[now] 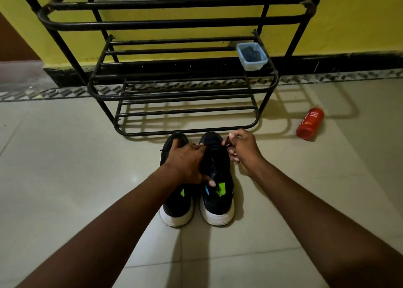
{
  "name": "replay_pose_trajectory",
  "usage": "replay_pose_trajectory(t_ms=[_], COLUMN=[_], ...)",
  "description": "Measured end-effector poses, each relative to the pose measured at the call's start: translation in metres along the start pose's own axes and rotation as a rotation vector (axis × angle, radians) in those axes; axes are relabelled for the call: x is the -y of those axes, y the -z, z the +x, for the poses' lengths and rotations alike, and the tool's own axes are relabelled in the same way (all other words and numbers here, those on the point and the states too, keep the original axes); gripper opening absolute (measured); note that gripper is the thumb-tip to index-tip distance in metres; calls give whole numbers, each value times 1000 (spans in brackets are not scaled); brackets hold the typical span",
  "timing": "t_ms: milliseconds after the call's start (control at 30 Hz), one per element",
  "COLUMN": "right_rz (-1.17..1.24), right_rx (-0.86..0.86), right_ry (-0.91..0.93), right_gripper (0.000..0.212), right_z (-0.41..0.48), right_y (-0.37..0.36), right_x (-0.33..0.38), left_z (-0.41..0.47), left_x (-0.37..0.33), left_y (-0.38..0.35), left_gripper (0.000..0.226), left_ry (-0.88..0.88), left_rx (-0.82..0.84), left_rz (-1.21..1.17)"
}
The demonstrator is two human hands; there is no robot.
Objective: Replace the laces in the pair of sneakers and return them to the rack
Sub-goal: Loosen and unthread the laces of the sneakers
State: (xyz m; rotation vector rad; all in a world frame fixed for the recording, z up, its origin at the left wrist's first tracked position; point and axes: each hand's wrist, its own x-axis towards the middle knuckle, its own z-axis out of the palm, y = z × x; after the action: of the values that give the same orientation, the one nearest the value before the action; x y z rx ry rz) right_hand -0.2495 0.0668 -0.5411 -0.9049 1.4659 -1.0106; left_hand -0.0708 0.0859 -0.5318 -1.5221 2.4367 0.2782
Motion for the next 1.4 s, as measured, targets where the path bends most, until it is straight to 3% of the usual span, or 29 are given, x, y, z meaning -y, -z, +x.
replay_pose_trajectory(t_ms=[67,233,367,433,500,533,600,667,700,833,933,1000,1067,1167,1233,1267,1300,1400], right_rz=[-96,-854,-1003,-1030,-841,-588,21,251,146,-841,-1051,-931,-664,189,472,399,180,-761], right_rx=[32,273,424,298,18,-81,-119,-73,-32,221,334,180,-68,-139,-76,-47,-24,168], right_ry=[-11,289,341,453,524,484,254,83,103,437,522,587,549,187,-49,-56,32,412], right_gripper=[24,14,12,9,10,14,24,29,29,18,15,17,18,29,32,32,29,6], right_z=[3,9,6,7,6,6,4,5,7,8,6,7,5,-3,-7,-7,-6,-3], right_y=[5,22,25,25,23,21,18,23,27,46,43,40,34,23,23,26,31,48], right_x=[0,2,10,9,6,8,17,16,14,1,-2,-4,1,10,8,5,0,-7], left_z=[1,2,2,1,1,1,0,0,0,0,0,0,0,0,-1,0,0,0], left_x=[0,1,0,0,1,1,0,0,-1,-2,-3,-3,-3,-3,-3,-3,-3,-4], left_y=[-1,-2,-3,-2,-1,-1,0,0,0,2,2,1,2,3,3,3,3,4], left_gripper=[117,117,116,116,118,119,119,119,118,119,118,118,118,117,118,119,119,117], left_ry=[2,1,4,4,6,8,11,13,14,19,17,17,20,24,27,28,28,32], left_rx=[1,-10,-8,-2,5,10,19,27,31,35,37,28,26,44,49,54,57,54], left_rz=[3,14,15,12,15,16,18,16,13,17,19,23,18,11,9,10,11,17])
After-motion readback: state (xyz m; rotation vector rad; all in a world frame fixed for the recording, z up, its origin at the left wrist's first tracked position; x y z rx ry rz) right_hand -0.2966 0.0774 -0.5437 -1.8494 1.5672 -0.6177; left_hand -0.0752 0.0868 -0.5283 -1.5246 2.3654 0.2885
